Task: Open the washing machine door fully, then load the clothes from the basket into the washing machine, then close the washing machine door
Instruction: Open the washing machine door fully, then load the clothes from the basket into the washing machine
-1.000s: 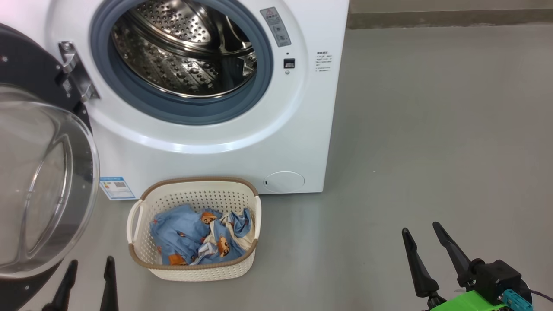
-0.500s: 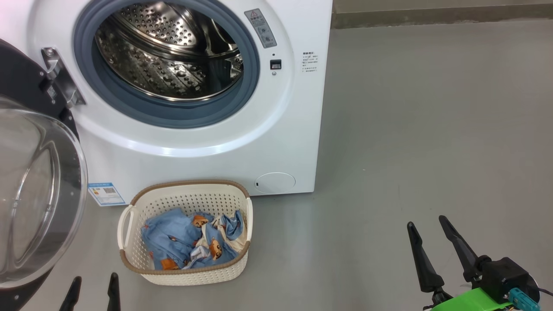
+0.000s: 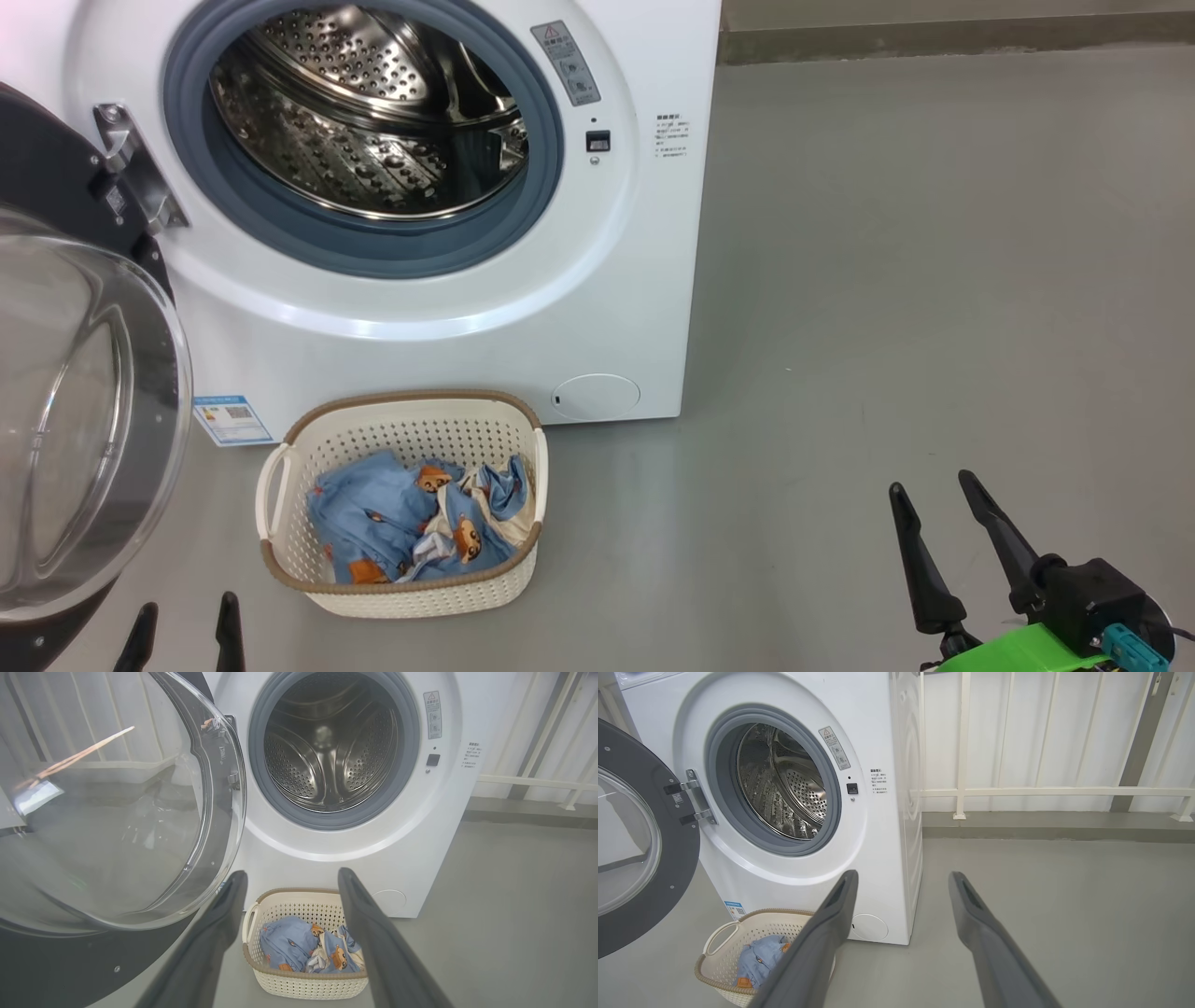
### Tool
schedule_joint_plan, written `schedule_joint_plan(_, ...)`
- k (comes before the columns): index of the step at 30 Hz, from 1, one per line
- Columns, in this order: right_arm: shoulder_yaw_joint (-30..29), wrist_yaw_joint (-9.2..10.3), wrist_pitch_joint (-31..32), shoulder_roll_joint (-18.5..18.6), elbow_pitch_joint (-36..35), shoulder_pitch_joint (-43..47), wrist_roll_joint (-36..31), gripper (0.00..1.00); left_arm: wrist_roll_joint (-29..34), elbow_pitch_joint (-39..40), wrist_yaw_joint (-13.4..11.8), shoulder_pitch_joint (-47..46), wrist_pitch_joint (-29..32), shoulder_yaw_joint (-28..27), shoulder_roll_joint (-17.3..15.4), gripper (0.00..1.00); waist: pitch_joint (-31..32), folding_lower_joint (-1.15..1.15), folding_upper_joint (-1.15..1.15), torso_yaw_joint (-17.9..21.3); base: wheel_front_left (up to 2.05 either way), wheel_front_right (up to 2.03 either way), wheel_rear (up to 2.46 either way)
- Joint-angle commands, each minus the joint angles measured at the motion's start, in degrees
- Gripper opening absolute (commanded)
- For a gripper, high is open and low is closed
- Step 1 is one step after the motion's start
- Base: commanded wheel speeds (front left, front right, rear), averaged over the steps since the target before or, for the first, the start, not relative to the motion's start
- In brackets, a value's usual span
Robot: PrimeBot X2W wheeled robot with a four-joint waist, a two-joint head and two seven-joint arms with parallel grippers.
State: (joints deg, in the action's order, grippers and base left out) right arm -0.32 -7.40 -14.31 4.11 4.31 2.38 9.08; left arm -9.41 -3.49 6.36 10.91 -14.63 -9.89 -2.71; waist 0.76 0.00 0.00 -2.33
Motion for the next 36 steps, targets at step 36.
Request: schedule_joint_plan(36,-0.19,-0.09,-0.69,-0.40,-0.55,0.21,-0.95,1.00,0.95,-1.31,1.08,-2.45,-0.37,-2.90,-1.04,1.00,-0.41,0.00,0.00,-1.19,0.06,-0.06,0.00)
